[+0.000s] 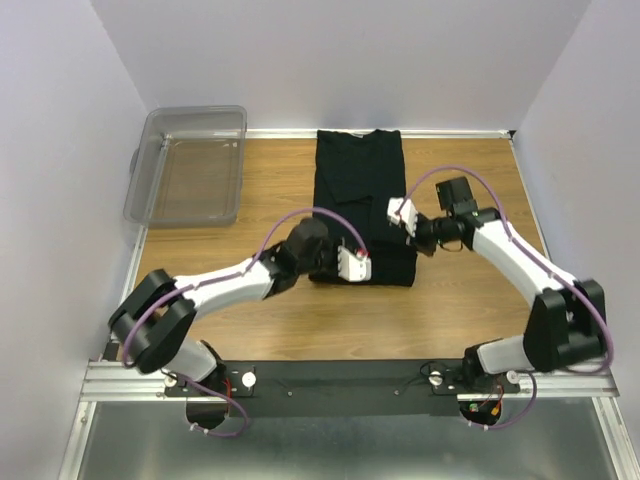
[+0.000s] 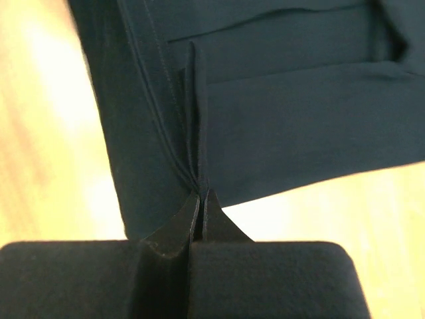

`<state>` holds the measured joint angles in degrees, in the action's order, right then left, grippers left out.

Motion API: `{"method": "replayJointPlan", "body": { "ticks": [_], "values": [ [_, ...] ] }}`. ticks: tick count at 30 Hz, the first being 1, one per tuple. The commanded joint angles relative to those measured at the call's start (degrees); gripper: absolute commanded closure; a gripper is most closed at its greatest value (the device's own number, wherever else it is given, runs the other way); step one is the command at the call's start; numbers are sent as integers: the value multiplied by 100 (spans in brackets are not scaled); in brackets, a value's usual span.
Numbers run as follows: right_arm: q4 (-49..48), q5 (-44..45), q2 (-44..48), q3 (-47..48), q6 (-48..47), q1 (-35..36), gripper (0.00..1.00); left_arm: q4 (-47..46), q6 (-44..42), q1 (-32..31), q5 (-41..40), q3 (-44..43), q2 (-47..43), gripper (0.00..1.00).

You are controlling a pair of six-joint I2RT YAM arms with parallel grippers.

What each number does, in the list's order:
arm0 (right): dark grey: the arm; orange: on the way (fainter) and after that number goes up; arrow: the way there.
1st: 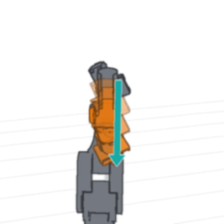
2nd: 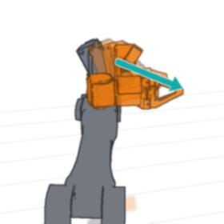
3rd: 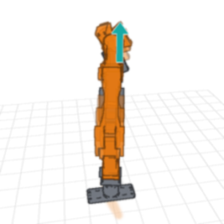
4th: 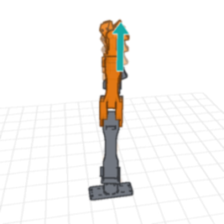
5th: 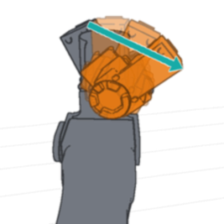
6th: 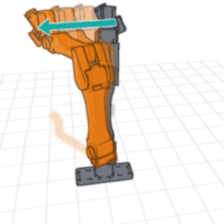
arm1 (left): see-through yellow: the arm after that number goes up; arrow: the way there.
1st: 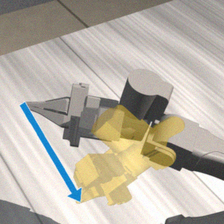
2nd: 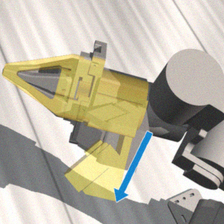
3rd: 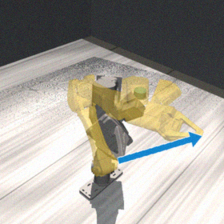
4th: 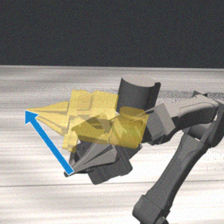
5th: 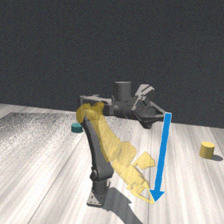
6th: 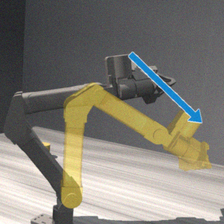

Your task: Fold and stack the t-shirts

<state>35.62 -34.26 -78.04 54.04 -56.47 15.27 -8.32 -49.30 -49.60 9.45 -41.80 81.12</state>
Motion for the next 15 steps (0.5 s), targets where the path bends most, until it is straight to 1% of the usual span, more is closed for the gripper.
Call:
{"method": "replayJointPlan", "body": {
  "ticks": [1,2,4,5,7,8,11,15],
  "values": [
    [-291,-46,-746,824,704,-156,99,-101,-765,670,873,-1150,789,100],
    [-466,7,-1052,1001,873,-182,99,-22,-835,924,1048,-1407,1183,100],
    [-573,208,-1335,1301,1215,-199,99,259,-888,1145,1199,-1926,1589,100],
    [-608,279,-1502,1589,1287,-217,99,339,-915,1233,1312,-2372,1956,100],
    [-644,411,-1828,1828,1384,-226,99,488,-950,1435,1392,-2857,2275,100],
    [-661,446,-1907,2003,1401,-235,99,515,-967,1480,1393,-2964,2520,100],
    [-705,691,-2259,2277,1551,-270,99,568,-1038,1655,1366,-3281,2873,100],
    [-784,1008,-2716,2734,1797,-305,99,568,-1056,1796,1314,-3510,3164,100]
  ]
}}
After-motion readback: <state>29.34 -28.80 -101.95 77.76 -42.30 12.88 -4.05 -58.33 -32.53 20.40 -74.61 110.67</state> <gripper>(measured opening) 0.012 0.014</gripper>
